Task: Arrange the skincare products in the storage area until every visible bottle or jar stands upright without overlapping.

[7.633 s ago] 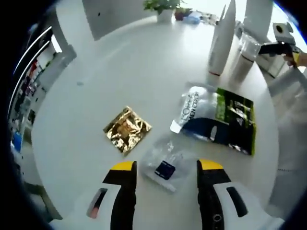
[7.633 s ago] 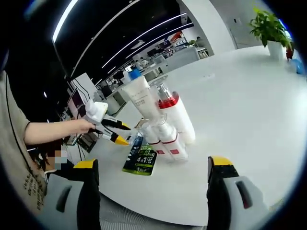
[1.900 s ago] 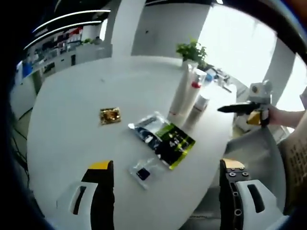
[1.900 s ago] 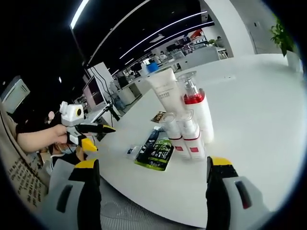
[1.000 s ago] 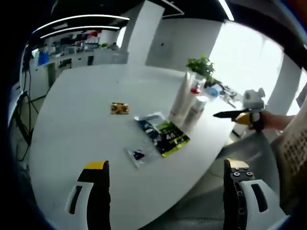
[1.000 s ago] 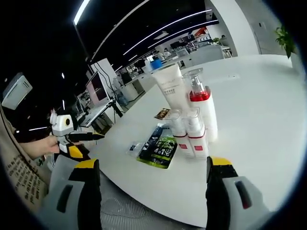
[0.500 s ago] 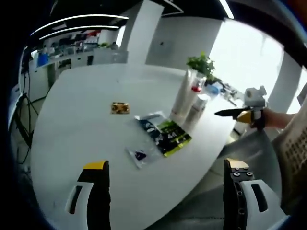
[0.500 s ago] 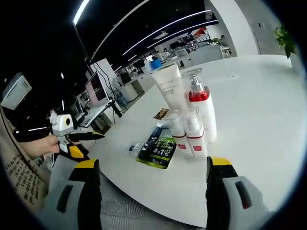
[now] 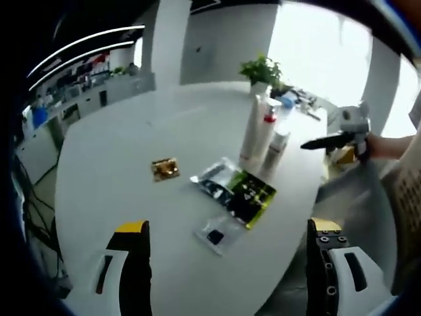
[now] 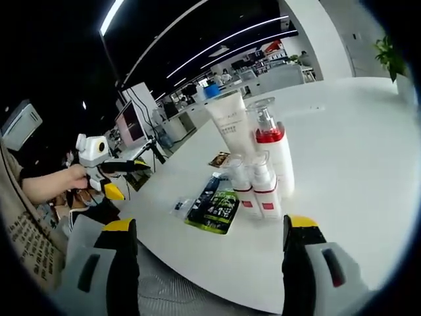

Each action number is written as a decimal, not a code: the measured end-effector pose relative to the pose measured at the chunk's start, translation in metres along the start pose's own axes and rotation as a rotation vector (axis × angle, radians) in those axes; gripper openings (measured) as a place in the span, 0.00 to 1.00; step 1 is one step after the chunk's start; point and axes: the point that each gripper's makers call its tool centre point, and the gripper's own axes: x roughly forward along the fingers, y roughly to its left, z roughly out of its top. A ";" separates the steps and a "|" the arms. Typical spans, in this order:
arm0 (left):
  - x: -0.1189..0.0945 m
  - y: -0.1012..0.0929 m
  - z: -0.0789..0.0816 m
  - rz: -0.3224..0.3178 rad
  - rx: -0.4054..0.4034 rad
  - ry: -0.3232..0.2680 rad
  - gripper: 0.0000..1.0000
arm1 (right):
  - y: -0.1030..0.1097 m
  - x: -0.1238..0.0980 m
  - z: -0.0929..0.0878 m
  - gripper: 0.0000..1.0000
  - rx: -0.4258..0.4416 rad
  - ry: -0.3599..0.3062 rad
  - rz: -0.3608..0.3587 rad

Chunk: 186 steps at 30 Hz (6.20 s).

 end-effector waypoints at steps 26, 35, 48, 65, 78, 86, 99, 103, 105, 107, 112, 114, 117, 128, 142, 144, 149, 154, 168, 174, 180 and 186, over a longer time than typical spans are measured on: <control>0.064 0.052 0.016 -0.057 0.284 0.265 0.96 | -0.011 -0.003 0.005 0.91 0.047 -0.034 -0.041; 0.091 0.075 0.021 -0.063 0.369 0.340 0.94 | -0.018 -0.006 0.008 0.91 0.084 -0.061 -0.070; 0.129 0.106 0.014 -0.101 0.550 0.468 0.89 | -0.024 -0.005 0.006 0.91 0.105 -0.054 -0.092; 0.174 0.126 0.025 -0.153 0.641 0.536 0.75 | -0.033 -0.007 0.004 0.91 0.136 -0.058 -0.129; 0.190 0.129 0.031 -0.205 0.688 0.586 0.65 | -0.038 -0.009 0.005 0.91 0.157 -0.069 -0.150; 0.188 0.124 0.025 -0.266 0.659 0.620 0.50 | -0.039 -0.009 0.004 0.90 0.165 -0.070 -0.152; 0.186 0.128 0.025 -0.193 0.560 0.662 0.36 | -0.038 -0.008 0.004 0.90 0.171 -0.066 -0.146; 0.183 0.131 0.025 -0.154 0.495 0.667 0.34 | -0.038 -0.007 0.002 0.90 0.173 -0.058 -0.142; 0.180 0.132 0.025 -0.138 0.448 0.665 0.33 | -0.038 -0.007 0.002 0.90 0.171 -0.057 -0.140; 0.177 0.134 0.024 -0.121 0.409 0.665 0.32 | -0.038 -0.006 0.002 0.89 0.169 -0.054 -0.141; 0.165 0.139 0.026 -0.066 0.336 0.668 0.32 | -0.038 -0.006 0.000 0.89 0.167 -0.047 -0.138; 0.161 0.141 0.028 -0.048 0.313 0.666 0.32 | -0.037 -0.006 0.000 0.89 0.159 -0.043 -0.136; 0.153 0.142 0.029 -0.007 0.243 0.663 0.32 | -0.035 -0.005 0.000 0.89 0.148 -0.037 -0.135; 0.129 0.134 0.016 0.093 -0.074 0.620 0.32 | -0.032 -0.005 0.001 0.89 0.139 -0.039 -0.117; 0.108 0.108 -0.005 0.173 -0.221 0.567 0.33 | -0.025 -0.005 0.006 0.88 0.086 -0.057 -0.100; 0.108 0.106 -0.006 0.192 -0.262 0.536 0.33 | -0.025 -0.005 0.006 0.88 0.069 -0.049 -0.101; 0.107 0.099 -0.012 0.225 -0.359 0.492 0.34 | -0.021 -0.004 0.004 0.87 0.045 -0.037 -0.087; 0.104 0.090 -0.021 0.261 -0.391 0.476 0.33 | -0.020 -0.004 0.006 0.87 0.043 -0.045 -0.078; 0.109 0.072 -0.029 0.415 -0.612 0.331 0.34 | -0.018 -0.004 0.008 0.87 0.048 -0.058 -0.063; 0.112 0.072 -0.029 0.471 -0.790 0.257 0.34 | -0.019 -0.005 0.009 0.87 0.058 -0.065 -0.065; 0.114 0.071 -0.034 0.480 -0.745 0.284 0.35 | -0.020 -0.005 0.009 0.87 0.065 -0.069 -0.070; 0.115 0.074 -0.032 0.498 -0.762 0.251 0.35 | -0.021 -0.005 0.008 0.87 0.067 -0.060 -0.072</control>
